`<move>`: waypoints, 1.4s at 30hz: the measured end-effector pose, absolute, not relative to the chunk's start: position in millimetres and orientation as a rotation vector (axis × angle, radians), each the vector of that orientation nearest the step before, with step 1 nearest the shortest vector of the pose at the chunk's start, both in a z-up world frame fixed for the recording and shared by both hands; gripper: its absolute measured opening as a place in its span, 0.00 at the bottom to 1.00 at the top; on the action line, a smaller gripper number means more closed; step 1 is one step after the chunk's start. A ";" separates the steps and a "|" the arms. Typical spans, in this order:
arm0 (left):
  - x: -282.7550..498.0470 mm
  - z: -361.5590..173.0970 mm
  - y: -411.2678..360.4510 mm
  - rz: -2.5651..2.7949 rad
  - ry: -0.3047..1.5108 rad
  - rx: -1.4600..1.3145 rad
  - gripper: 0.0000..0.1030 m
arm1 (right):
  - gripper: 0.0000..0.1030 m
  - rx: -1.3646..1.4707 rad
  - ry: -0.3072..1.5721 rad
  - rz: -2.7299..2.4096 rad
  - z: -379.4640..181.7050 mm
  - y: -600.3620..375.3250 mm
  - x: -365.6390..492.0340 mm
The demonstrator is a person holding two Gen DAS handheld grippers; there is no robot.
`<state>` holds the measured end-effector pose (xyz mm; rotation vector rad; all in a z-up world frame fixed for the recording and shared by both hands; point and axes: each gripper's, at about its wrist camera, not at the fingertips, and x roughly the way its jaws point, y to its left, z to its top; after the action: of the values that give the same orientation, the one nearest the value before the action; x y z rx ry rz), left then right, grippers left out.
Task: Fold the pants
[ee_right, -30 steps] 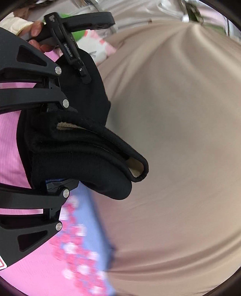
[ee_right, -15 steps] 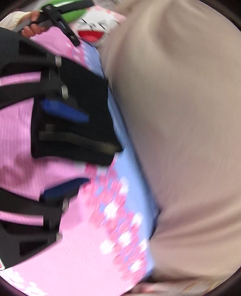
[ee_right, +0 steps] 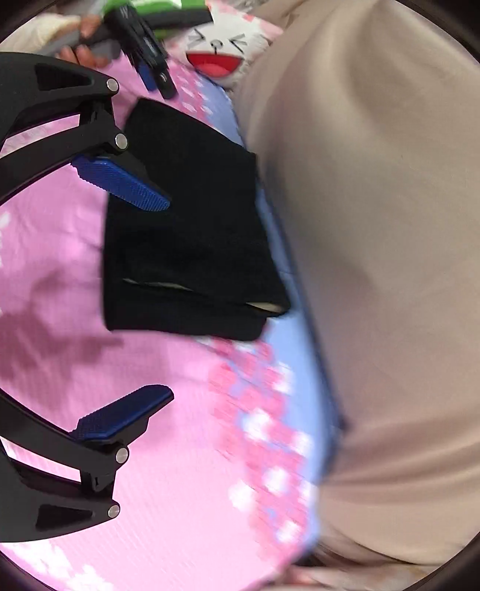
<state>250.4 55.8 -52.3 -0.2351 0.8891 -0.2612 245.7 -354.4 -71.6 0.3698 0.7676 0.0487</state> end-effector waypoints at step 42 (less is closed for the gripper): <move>204.5 -41.3 8.0 -0.059 0.762 0.110 0.76 | 0.10 0.364 0.784 -0.002 -66.1 -344.0 294.6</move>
<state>204.5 8.0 -41.3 0.1103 0.7615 -0.0590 294.6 -344.0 -66.1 0.3639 0.7840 -0.0016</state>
